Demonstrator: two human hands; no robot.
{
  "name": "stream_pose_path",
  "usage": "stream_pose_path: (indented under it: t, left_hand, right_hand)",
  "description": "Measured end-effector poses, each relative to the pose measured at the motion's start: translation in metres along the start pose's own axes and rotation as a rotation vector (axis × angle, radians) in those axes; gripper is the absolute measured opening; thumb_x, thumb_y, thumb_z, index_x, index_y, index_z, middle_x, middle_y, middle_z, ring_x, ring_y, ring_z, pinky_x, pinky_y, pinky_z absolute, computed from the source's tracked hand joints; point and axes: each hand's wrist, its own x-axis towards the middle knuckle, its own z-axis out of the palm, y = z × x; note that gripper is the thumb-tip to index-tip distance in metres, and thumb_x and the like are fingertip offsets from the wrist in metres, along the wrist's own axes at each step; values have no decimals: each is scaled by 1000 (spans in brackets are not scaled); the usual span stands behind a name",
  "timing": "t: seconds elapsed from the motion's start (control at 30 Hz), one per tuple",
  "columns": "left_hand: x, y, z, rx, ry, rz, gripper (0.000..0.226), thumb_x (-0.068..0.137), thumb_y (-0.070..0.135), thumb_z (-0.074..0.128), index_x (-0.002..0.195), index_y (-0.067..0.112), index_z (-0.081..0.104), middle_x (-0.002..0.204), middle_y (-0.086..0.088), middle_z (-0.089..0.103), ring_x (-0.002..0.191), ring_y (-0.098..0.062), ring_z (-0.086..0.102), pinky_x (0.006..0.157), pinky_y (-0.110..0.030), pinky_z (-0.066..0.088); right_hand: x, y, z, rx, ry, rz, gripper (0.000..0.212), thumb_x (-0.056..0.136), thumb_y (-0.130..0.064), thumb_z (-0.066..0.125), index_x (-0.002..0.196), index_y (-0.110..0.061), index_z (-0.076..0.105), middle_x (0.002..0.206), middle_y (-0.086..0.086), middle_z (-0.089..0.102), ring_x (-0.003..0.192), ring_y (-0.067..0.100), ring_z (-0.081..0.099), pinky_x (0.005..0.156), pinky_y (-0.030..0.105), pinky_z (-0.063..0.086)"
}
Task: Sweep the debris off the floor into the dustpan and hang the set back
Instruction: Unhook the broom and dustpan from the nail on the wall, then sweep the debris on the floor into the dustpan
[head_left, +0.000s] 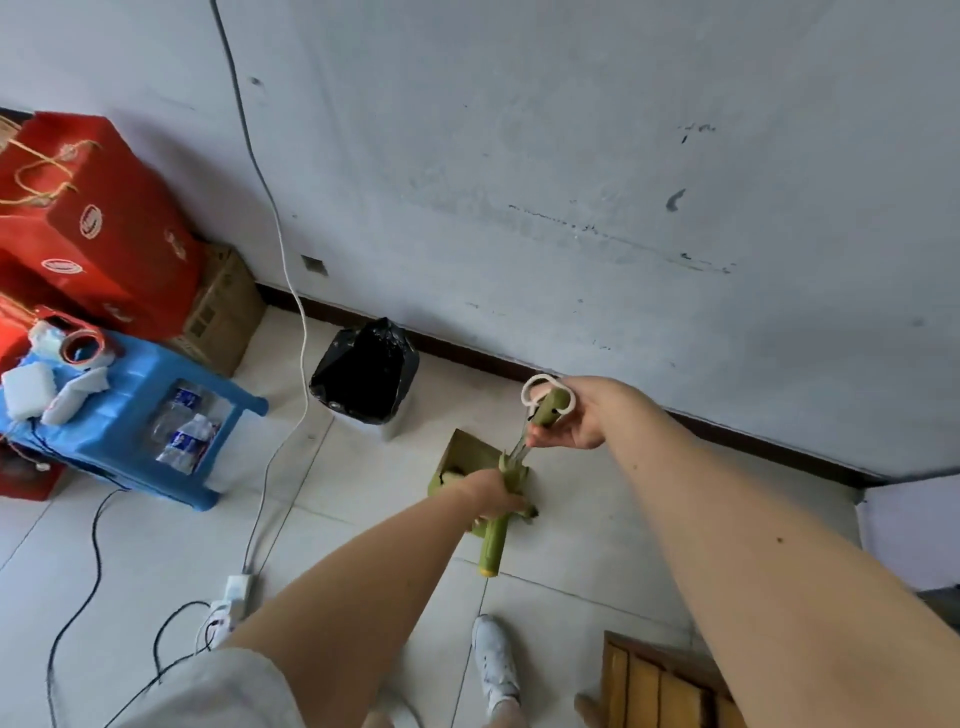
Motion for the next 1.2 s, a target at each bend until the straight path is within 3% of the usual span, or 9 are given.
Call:
stream_pose_path:
  t: [0.1,0.17,0.27,0.4,0.53,0.63,0.8,1.03,1.2]
  left_hand:
    - [9,17,12,-42,41,-11,42,95,39,52,122,6,57,106,-11,60,107,-30,62,86,-37,57]
    - [11,26,13,-69,44,-32,33,95,33,53,114,6,60,89,-6,62,100,-29,66,83,-35,56]
    - [10,32,13,-235,-62,-82,25,93,26,60,107,5,62,89,-7,70,100,-30,71,89,-40,57]
    - [-4,23,9,-247,175,-67,33,94,24,52,115,1,63,108,-15,67,89,-26,59,95,-37,52]
    - [-39,-4,-6,-353,295,-73,22,94,18,49,77,7,58,72,-6,60,71,-23,57,90,-38,55]
    - [-84,-37,-25,-384,415,-87,22,93,23,51,89,3,61,71,-7,56,66,-23,55,70,-35,55]
    - [-170,-101,-62,-434,513,-127,27,91,25,56,102,2,64,75,-11,57,59,-23,52,54,-28,47]
    - [-288,-210,-56,-523,572,-232,24,89,25,56,100,4,61,76,-11,59,62,-26,54,61,-30,50]
    - [-359,-286,-21,-660,669,-313,15,88,22,56,94,8,59,75,-8,57,60,-19,53,56,-27,50]
  right_hand:
    - [-1,-11,-11,-150,-25,34,22,88,-17,59,87,5,56,85,30,62,53,37,66,38,31,55]
    - [1,-12,-15,-266,-32,55,24,89,-19,59,88,5,55,79,30,64,57,36,66,44,33,59]
    - [7,-7,-17,-438,-45,120,25,94,-22,53,89,3,51,77,25,61,42,27,63,41,24,56]
    - [9,4,3,-770,-94,265,23,93,-18,55,73,-7,51,49,10,53,29,11,47,29,13,39]
    - [-19,-4,30,-892,-111,197,21,93,-9,45,74,-6,51,46,8,51,31,12,49,30,12,37]
    - [-53,-27,54,-1024,-109,170,14,92,-6,47,78,-6,48,49,11,53,31,13,50,29,13,37]
    - [-115,-53,127,-1256,-160,178,16,92,-11,48,79,-2,51,56,12,58,33,13,54,29,16,39]
    - [-181,-19,259,-1497,-258,198,17,73,-9,58,87,-1,52,63,11,59,36,12,56,29,17,40]
    - [-216,39,359,-1605,-319,204,18,90,-16,42,87,-2,51,65,12,59,36,12,54,28,18,39]
